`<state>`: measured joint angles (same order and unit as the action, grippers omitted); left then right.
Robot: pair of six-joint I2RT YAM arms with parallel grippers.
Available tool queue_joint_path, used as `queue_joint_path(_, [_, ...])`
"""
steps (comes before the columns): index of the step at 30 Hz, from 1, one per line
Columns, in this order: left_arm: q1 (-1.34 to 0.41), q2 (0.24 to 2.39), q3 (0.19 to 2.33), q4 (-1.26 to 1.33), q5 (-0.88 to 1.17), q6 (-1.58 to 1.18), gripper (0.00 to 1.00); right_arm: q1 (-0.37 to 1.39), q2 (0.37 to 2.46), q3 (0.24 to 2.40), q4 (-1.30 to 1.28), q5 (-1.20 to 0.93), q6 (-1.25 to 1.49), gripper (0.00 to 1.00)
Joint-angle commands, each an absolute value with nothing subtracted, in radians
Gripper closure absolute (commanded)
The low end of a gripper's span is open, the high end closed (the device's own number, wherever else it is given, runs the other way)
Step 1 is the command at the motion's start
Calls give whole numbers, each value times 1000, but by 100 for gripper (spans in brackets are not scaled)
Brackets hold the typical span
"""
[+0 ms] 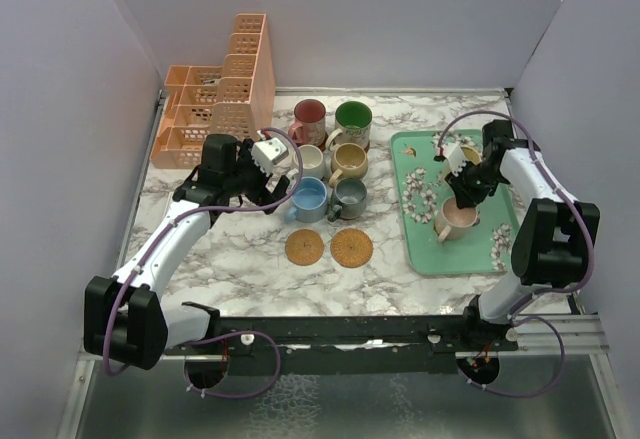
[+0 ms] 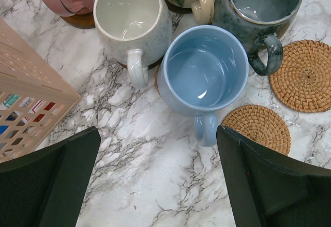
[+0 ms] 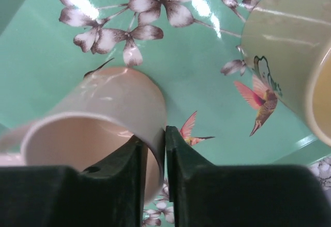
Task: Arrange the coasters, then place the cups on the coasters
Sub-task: Pick up the cup from the tray.
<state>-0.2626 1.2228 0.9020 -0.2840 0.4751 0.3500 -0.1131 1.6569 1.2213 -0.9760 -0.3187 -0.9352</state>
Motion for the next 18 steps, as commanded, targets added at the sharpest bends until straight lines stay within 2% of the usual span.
queue_joint_path(1, [-257,1216,902,-269,499,353,1,-100,1620,1187,-992,-351,-893,85])
queue_joint_path(11, [-258,1218,920,-267,454,349,1,-21,1516,1207,-1038,-382,-759,99])
queue_joint_path(18, [-258,1256,978,-270,328,354,1,130,1473,1315,-1058,-370,-578,99])
